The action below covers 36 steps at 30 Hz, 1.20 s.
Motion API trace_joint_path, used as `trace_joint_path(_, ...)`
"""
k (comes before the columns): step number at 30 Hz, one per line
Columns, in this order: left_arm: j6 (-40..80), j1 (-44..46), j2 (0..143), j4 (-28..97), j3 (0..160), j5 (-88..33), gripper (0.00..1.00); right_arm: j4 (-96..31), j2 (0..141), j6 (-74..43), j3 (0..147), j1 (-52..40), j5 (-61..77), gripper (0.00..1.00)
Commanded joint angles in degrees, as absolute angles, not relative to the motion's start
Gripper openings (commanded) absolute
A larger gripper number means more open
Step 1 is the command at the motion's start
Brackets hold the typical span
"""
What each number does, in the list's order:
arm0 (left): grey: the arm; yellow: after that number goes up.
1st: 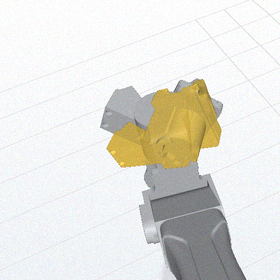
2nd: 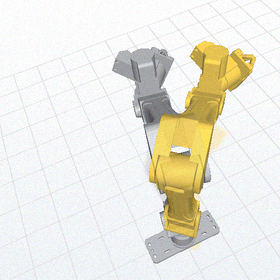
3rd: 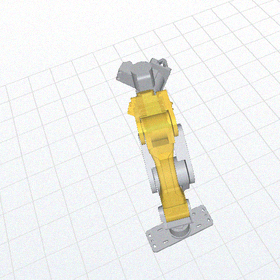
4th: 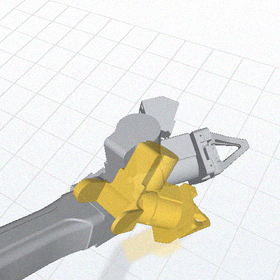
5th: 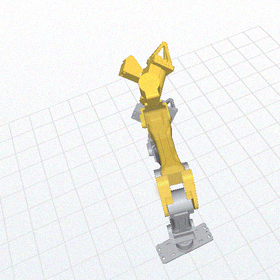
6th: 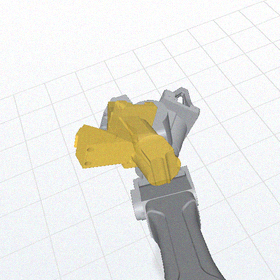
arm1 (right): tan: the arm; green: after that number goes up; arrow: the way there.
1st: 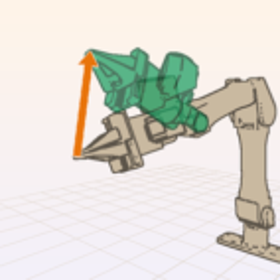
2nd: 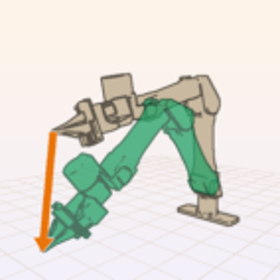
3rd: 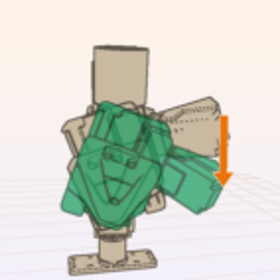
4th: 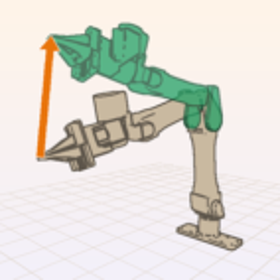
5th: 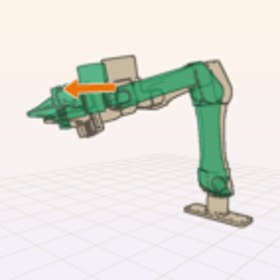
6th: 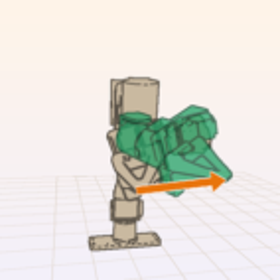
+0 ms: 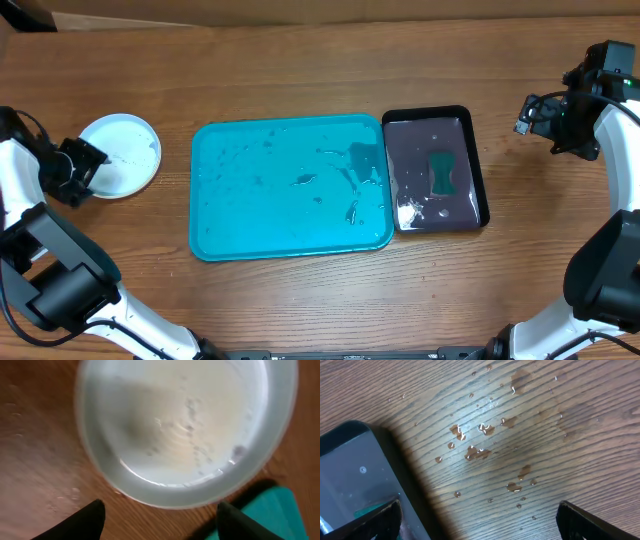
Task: Clean dirty plates on tray and stack at the side
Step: 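Carry the plate left and set it on the plate stack, then release the plate and move left gripper over the teal tray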
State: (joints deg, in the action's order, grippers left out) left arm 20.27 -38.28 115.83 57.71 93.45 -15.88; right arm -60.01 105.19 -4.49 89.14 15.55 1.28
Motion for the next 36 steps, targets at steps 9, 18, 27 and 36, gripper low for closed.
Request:
trace_joint_path(9, 8.5, -22.2, 114.1, 68.3, 93.4, -27.0, 0.76, -59.7, 104.9, -4.7, 89.6, 15.5, 1.4, 1.00)
trace_joint_path(18, 8.5, -5.2, 114.1, 70.3, 93.4, -26.4, 1.00, -59.7, 104.9, -4.7, 89.6, 15.5, 1.4, 1.00)
trace_joint_path(27, 9.0, 11.9, 114.1, 61.4, 93.4, -26.4, 1.00, -59.7, 104.9, -4.7, 89.6, 15.5, 1.4, 1.00)
trace_joint_path(36, 9.0, 17.0, 114.1, 59.0, 93.4, -26.4, 1.00, -59.7, 104.9, -4.8, 89.6, 15.5, 1.4, 1.00)
